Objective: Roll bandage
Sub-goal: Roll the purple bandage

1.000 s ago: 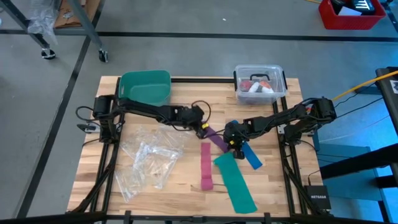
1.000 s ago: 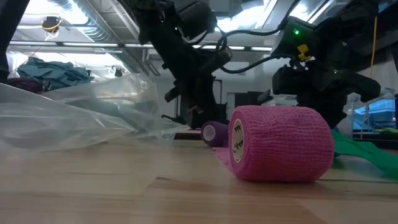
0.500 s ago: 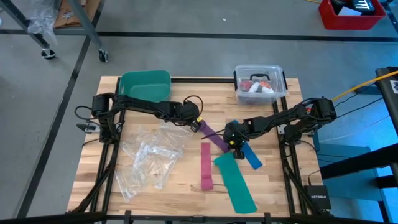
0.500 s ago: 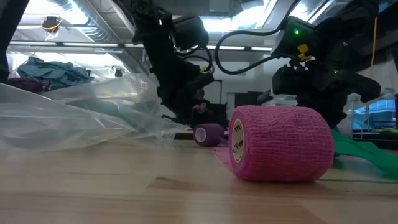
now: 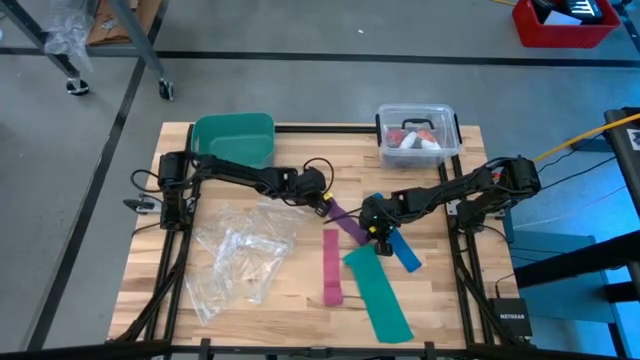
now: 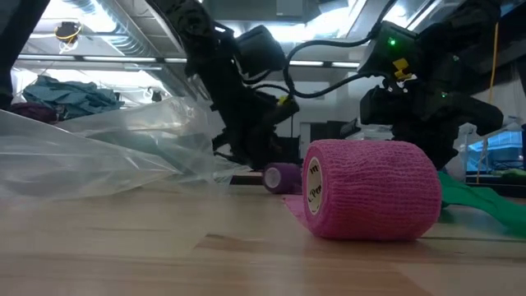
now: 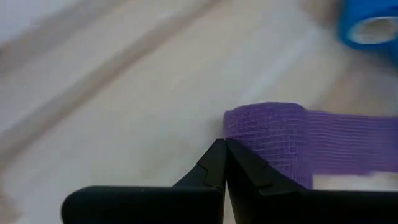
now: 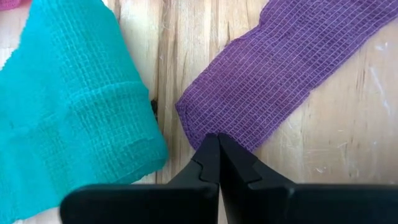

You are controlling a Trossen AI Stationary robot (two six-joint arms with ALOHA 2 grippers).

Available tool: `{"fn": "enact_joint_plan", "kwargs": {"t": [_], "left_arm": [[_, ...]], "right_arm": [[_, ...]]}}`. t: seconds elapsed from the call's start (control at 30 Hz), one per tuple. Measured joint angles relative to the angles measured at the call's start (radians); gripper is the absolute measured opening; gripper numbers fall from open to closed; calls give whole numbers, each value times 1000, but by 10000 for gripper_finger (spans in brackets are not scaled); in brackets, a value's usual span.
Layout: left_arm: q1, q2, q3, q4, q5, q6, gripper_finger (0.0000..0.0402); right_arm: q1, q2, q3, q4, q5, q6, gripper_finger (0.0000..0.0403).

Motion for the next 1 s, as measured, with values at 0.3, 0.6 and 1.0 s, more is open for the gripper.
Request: {"fn": "enact_joint_plan", "kwargs": {"t": [0.3,0.6,1.0], "left_arm": [[-72,0,0,217,221,111,0],[-84,-2,1,206,128,129,0],[-30,21,2,111,-18,25,0]], "right_arm": [[0,0,0,-1,-6,0,1],[0,0,0,-6,-15,1,1],[0,0,0,-7,-18,1,1]]}}
